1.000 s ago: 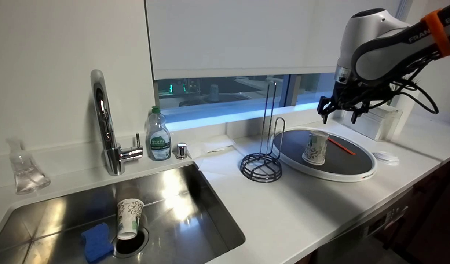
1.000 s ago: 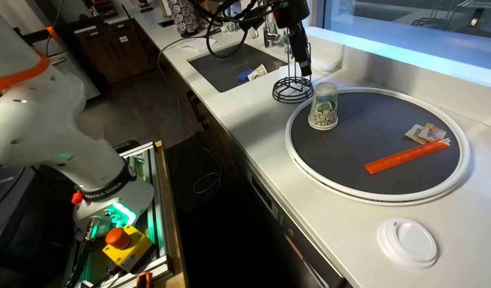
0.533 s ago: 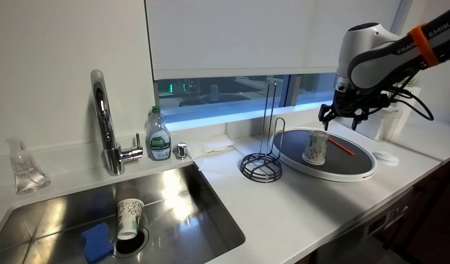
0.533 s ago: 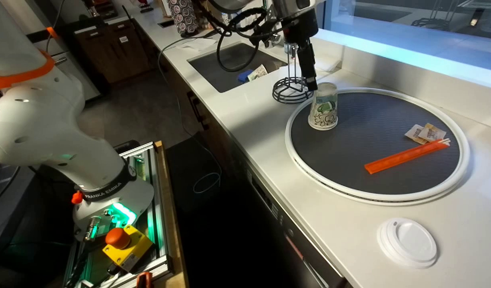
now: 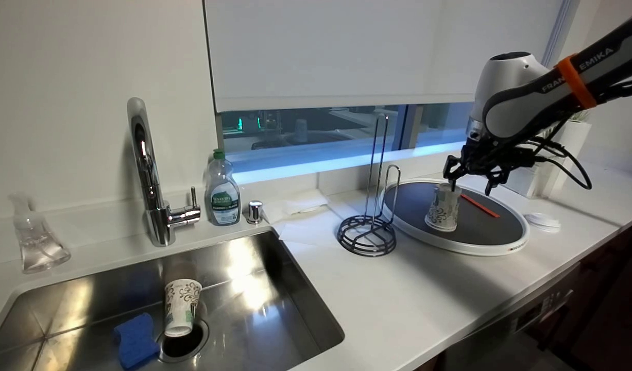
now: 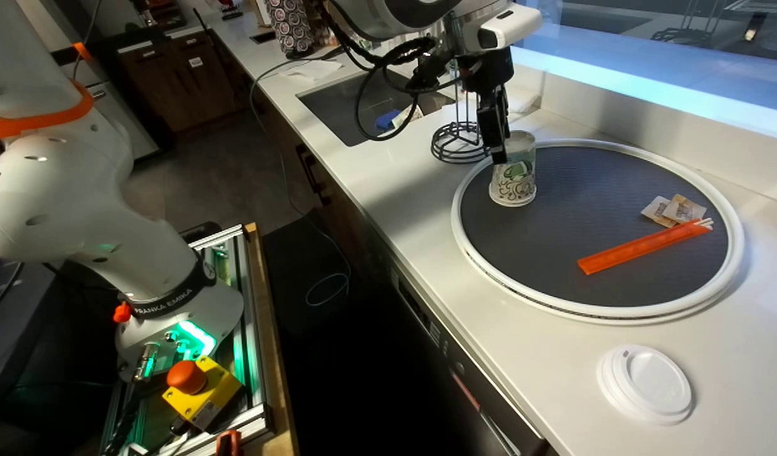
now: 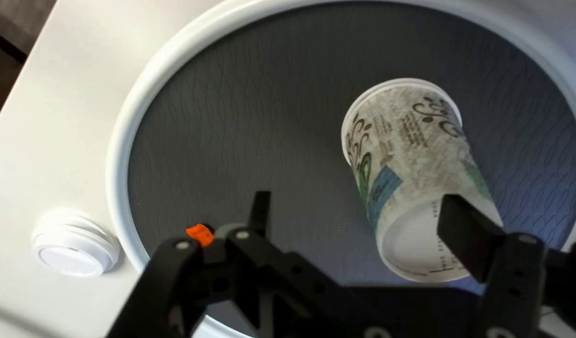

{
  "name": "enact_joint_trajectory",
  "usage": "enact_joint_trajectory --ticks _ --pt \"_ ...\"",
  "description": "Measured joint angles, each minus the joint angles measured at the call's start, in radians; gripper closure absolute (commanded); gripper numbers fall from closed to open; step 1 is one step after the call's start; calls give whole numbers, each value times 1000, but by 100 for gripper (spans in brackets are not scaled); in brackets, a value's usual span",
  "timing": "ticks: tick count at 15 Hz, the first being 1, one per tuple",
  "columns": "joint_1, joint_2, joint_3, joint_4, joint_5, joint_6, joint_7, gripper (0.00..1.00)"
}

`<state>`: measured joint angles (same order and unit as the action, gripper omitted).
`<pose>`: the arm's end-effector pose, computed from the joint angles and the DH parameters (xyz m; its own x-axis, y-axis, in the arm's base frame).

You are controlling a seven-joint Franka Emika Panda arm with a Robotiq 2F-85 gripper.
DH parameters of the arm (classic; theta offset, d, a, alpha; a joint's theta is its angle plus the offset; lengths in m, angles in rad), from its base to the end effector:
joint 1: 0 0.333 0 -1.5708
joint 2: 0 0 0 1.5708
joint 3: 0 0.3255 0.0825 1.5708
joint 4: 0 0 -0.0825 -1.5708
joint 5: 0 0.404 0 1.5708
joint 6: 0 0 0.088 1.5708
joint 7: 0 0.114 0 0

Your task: Turn the paper cup over and put the orange object inside the paper cup

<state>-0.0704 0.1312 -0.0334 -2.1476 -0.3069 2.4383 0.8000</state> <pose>0.5868 -0.0629 0.3466 0.7543 -0.6034 0.2588 -0.6375 -0.7674 0.0690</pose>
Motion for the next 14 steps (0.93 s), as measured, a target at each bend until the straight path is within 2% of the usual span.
enact_joint_trajectory --ticks 1,2,3,5,8,14 --pt "4 2 -4 0 9 12 3 51" --pt "7 2 -7 1 18 20 5 50" --pt "9 2 -10 1 25 26 7 45" --pt "15 3 -14 1 33 37 12 21" --pt "21 3 -23 1 38 45 22 1" --pt "24 8 -29 1 85 46 23 0"
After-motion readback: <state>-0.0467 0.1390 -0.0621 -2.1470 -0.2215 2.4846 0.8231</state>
